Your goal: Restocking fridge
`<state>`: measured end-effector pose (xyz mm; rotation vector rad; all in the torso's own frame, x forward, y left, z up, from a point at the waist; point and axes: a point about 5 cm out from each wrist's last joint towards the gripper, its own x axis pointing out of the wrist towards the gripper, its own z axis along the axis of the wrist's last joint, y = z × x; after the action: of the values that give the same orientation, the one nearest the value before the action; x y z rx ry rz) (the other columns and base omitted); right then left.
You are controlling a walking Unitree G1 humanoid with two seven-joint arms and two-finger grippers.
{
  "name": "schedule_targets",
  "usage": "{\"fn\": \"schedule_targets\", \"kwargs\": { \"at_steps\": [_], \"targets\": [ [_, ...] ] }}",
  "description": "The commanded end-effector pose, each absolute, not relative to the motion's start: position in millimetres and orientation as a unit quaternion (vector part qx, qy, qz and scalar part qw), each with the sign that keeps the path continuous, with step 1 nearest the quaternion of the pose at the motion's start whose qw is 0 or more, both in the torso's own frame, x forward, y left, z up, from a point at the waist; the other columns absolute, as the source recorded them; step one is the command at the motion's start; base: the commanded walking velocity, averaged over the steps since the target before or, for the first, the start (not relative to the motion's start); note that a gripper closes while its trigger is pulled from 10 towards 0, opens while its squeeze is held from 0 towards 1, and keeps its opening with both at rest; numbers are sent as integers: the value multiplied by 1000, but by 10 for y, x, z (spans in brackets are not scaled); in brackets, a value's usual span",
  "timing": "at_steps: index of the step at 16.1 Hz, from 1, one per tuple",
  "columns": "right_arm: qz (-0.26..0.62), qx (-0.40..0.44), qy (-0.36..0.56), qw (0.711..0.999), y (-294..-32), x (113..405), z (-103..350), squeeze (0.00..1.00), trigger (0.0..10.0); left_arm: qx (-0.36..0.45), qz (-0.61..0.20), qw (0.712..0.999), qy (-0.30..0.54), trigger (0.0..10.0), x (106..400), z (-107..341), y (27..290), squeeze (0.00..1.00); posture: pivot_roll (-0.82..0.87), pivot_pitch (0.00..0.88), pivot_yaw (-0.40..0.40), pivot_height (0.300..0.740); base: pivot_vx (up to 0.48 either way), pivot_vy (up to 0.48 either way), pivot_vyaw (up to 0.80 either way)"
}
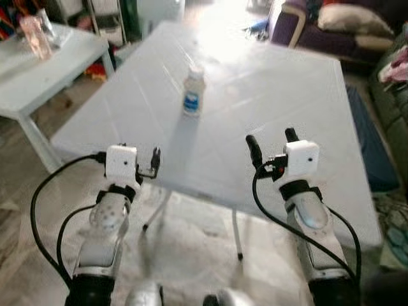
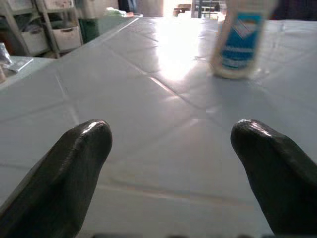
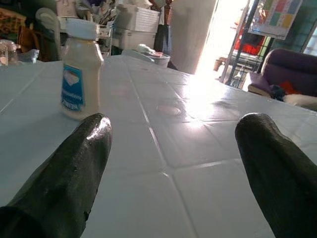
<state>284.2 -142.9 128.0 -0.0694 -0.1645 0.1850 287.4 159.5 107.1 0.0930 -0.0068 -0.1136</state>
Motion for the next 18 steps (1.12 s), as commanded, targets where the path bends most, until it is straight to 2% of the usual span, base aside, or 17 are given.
{"fn": "schedule_targets", "kwargs": {
  "at_steps": [1,7,9,15,18],
  "targets": [
    [99,-32,-88,991,-1375,2835,1307,0,10000,49,-44,998,6,10000,2862,1025,1669,0,114,117,-102,740,259,405,0],
    [99,-36,-90,990,-1381,2847,1308,0,10000,45,-68,997,-10,10000,2857,1052,1584,0,112,117,-105,740,251,410,0],
    [100,-35,-90,990,-1362,2853,1310,0,10000,37,-73,997,-9,10000,2852,1049,1553,0,111,118,-106,740,343,0,0],
    [99,-35,-88,990,-1364,2868,1305,0,10000,30,-82,996,-11,10000,2831,1047,1522,0,114,125,-105,740,0,0,0],
    [95,-46,-102,989,-1406,2977,1382,0,10000,31,-85,996,-10,10000,2812,1038,1518,0,121,134,-102,740,0,0,-625]
  ]
}}
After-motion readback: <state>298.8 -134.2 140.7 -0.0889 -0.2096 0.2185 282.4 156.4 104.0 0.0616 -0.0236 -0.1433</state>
